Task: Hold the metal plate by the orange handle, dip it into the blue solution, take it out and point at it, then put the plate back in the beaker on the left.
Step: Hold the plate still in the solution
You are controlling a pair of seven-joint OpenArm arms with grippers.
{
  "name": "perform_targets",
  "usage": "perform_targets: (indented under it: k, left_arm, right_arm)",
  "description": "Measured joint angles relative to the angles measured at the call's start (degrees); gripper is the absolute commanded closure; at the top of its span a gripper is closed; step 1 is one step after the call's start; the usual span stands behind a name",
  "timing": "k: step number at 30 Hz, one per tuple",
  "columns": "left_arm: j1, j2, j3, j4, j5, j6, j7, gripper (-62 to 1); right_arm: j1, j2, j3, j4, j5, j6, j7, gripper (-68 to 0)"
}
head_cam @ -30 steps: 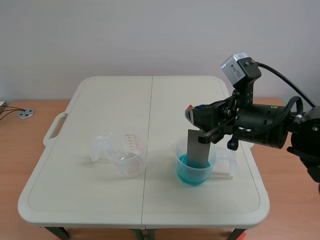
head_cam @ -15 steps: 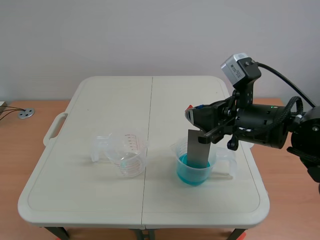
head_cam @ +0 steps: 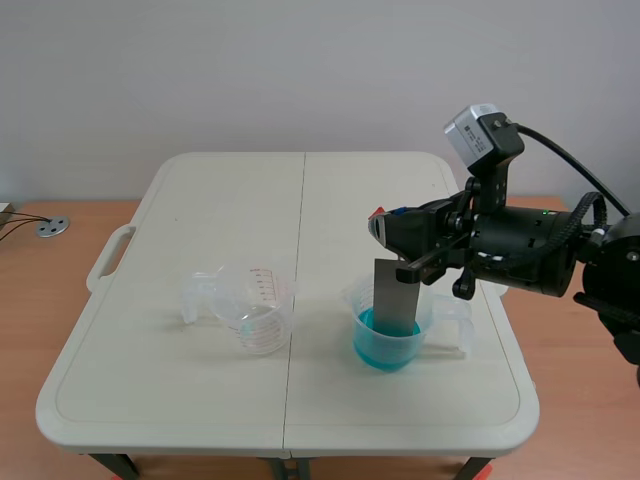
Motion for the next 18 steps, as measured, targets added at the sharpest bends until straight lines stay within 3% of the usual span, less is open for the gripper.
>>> perform_targets:
  k: [18]
  left_arm:
    - [-0.2, 0.0, 0.0, -0.02, 1.27, 0.0, 1.07, -3.0]
  right_arm:
    - [-0.44, 0.79, 2.73, 13.55, 0.09, 0.0, -2.43, -1.1]
